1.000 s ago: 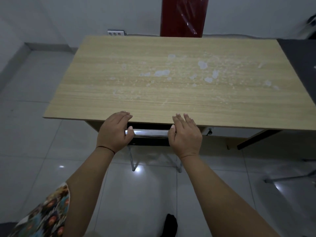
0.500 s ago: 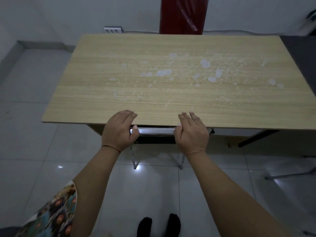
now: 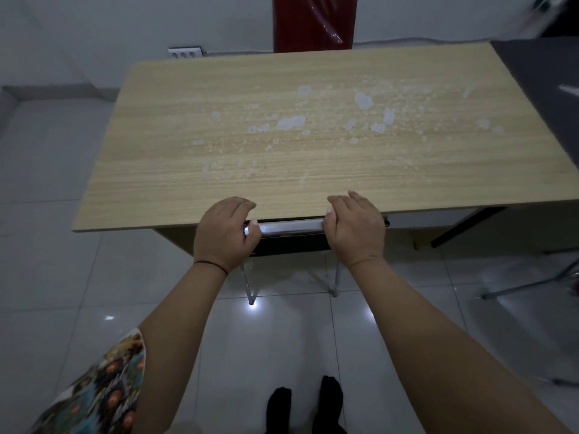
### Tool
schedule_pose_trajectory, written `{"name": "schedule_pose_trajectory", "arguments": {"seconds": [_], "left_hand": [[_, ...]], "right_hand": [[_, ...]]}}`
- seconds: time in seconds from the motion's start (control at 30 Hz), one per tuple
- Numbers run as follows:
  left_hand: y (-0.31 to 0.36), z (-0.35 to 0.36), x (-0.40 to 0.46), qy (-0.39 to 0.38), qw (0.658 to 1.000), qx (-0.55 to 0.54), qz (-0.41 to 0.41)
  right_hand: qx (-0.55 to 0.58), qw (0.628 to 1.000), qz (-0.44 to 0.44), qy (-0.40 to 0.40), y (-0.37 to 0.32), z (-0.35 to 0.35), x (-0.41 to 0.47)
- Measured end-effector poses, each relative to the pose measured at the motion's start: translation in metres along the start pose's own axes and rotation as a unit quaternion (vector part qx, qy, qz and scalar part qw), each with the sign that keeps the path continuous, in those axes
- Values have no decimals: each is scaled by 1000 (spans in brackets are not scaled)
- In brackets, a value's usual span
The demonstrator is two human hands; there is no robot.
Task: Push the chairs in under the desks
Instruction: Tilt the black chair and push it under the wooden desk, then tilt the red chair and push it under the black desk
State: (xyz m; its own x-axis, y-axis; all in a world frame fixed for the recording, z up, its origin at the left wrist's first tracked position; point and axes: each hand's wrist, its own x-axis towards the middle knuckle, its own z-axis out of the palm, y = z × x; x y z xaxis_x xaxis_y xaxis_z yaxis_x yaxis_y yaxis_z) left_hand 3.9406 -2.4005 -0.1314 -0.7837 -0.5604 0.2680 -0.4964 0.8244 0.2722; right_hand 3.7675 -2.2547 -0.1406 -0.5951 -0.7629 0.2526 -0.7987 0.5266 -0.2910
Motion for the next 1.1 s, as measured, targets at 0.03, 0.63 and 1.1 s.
{"name": "schedule_pose_trajectory", "arguments": {"seconds": [0.03,0.63,1.1], "left_hand": [[1,-1,-1,-7,1000,-5,-2],[49,-38,-13,-93,993,-52,55],[214,-34,56,-211,958,34,194]], "right_hand": [[-5,1000,-1,-8,-1,-2,-1],[1,985,54,-162,-12,-82,-50],[42,964,217,-148,89,-198,-100]]}}
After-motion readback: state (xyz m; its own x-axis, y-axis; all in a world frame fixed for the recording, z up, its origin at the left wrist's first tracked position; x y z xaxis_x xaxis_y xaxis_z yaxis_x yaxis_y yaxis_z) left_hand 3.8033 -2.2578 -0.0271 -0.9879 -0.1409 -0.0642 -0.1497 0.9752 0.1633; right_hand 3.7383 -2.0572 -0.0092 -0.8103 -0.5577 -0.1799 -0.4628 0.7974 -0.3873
